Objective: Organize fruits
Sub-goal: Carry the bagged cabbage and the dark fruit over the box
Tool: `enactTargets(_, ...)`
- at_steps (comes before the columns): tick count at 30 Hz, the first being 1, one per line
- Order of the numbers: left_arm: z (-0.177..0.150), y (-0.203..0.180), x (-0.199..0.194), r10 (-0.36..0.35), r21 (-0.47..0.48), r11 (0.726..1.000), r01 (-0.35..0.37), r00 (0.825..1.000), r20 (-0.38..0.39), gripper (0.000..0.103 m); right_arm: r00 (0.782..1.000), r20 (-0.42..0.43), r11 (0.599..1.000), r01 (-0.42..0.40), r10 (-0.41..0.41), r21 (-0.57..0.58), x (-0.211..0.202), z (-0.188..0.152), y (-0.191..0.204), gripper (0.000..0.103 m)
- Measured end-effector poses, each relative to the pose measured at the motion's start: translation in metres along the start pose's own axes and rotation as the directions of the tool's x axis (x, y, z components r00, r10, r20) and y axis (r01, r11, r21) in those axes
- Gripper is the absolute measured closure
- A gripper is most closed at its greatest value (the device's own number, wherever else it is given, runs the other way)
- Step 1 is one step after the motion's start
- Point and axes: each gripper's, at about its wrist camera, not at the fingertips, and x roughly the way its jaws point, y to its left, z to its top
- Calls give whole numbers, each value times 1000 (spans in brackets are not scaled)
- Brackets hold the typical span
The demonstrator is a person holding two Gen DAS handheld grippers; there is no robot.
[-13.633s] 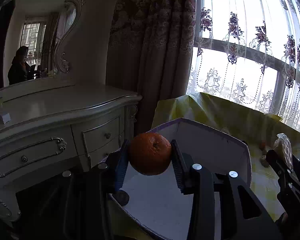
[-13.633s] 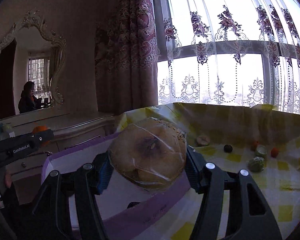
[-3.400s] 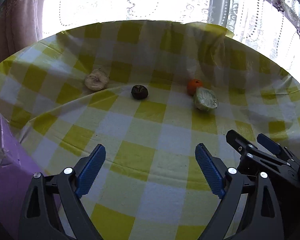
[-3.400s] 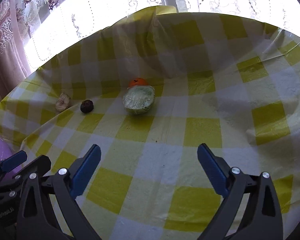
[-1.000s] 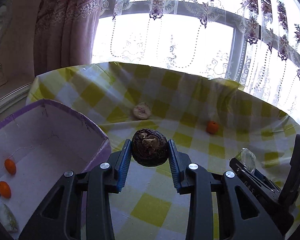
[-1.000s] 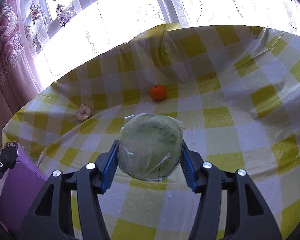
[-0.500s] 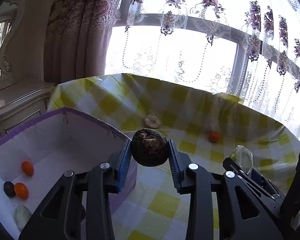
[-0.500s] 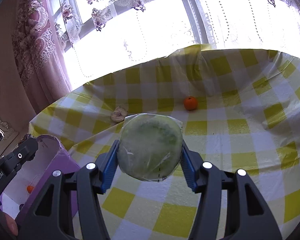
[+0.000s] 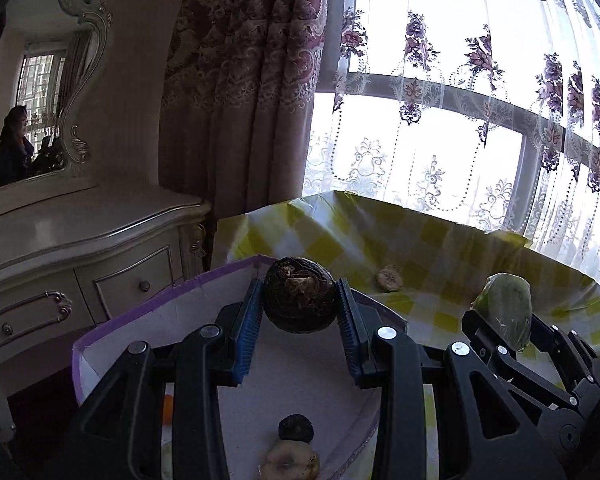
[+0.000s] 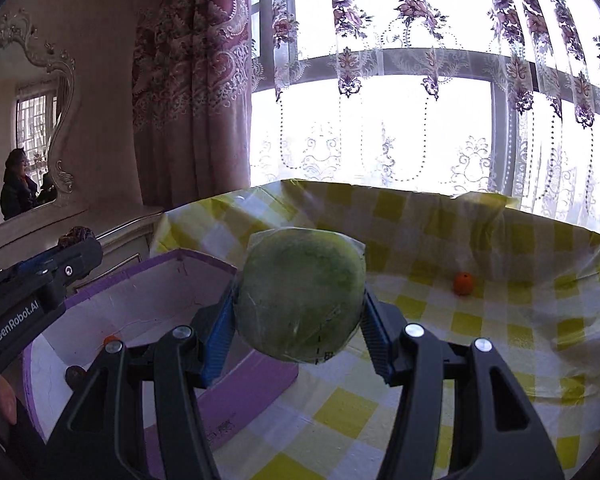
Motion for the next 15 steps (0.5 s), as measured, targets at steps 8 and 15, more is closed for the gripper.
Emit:
enactTargets(8,0,49,7,72,-12,997,-73,997,-37,69,998,-3,994,-63,63,-92,3,6,64,46)
enactTargets(15,-10,73,18,133,45,990,-131,990,-47,69,996,-34,985,-87,83,-146,14,-2,98,46)
